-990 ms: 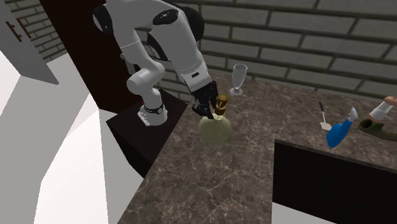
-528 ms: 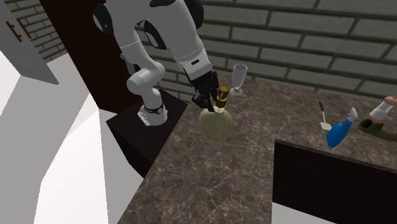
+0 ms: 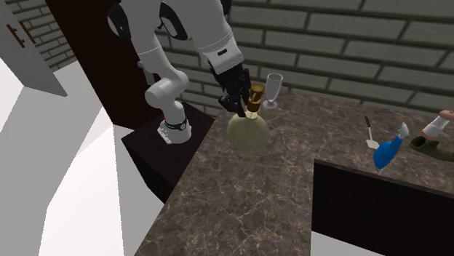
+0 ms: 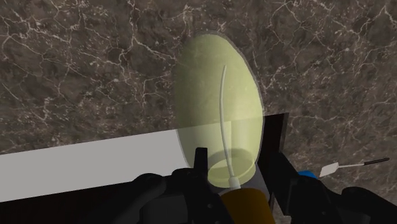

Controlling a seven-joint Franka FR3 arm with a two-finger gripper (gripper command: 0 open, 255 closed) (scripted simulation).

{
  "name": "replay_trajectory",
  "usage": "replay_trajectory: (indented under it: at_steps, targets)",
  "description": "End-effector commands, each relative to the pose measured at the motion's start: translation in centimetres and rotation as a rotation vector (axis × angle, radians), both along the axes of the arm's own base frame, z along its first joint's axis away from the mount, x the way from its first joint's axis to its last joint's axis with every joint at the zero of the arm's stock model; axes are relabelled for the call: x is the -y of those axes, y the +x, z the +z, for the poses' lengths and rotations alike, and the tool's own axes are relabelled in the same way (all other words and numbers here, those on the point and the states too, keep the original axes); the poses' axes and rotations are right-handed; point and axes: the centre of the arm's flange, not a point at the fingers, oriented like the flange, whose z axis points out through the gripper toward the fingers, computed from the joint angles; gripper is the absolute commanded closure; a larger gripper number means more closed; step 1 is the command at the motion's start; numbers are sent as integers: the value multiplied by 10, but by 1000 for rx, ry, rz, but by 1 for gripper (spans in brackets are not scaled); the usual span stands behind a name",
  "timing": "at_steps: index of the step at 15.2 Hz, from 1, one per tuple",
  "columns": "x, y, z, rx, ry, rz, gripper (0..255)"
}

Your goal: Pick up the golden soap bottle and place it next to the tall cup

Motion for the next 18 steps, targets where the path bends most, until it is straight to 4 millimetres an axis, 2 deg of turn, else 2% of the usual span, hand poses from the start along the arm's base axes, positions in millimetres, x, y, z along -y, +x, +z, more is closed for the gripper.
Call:
replay_trajectory:
  at_steps: [1, 6, 18]
  targets:
    - [1, 1, 11, 1, 0, 0, 255]
    - [1, 1, 35, 1, 0, 0, 255]
    - [-157, -13, 26, 1, 0, 0, 255]
